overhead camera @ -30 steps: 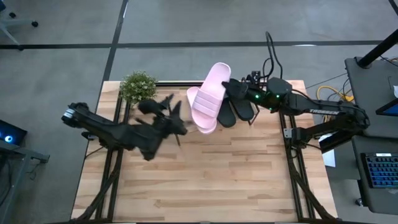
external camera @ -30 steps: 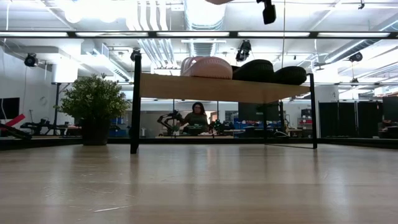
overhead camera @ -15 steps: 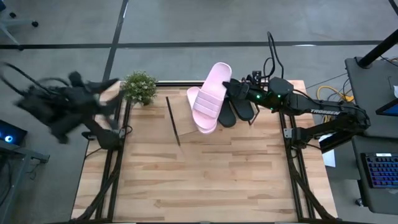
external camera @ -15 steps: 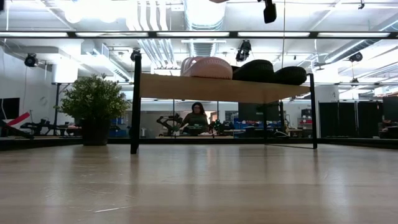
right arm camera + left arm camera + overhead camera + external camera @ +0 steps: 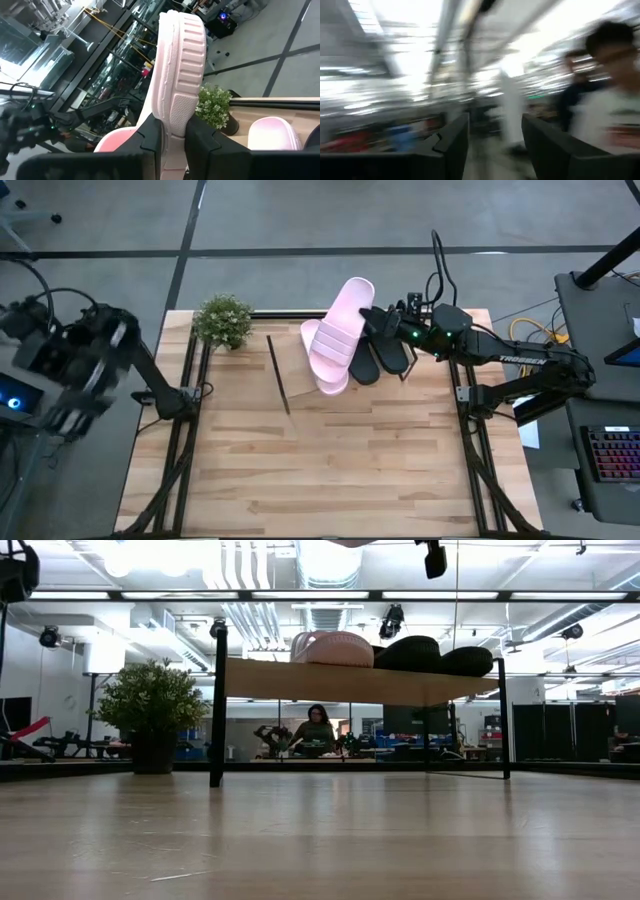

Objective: Pick and place slides into the shelf
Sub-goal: Put the pink slipper on the shelf

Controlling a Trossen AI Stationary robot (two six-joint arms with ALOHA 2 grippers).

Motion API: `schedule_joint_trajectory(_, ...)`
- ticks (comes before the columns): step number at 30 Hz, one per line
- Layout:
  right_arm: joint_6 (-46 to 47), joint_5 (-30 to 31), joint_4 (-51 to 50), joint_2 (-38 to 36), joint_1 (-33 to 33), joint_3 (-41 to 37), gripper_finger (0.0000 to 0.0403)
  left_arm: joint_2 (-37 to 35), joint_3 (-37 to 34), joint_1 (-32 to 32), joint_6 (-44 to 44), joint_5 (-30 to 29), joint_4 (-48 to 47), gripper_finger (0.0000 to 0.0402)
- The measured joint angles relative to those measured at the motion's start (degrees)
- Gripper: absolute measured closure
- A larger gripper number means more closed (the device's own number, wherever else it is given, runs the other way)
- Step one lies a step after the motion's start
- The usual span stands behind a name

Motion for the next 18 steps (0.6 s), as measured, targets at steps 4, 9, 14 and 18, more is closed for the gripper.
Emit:
schedule_joint_trajectory(4, 0.0, 0.0, 0.0, 0.0, 0.0, 0.0, 0.0358, -0.5, 0.2, 0.1, -10.4, 12.9, -8.6, 0.0235)
schedule_joint_trajectory(9, 0.1, 0.0, 0.1, 0.0, 0.0, 0.0, 0.0358, 0.2, 0.3, 3.4, -11.2, 12.8, -9.5, 0.0235)
schedule_joint_trajectory(14, 0.1, 0.8, 0.1, 0.0, 0.0, 0.0, 0.0358, 1.0, 0.3, 10.2, -15.1, 15.7, -9.9, 0.0235)
schedule_joint_trajectory(18, 0.0, 0.9, 0.1, 0.0, 0.0, 0.0, 0.0358, 2.7, -0.2, 14.7, -22.0, 19.4, -11.1, 0.0235)
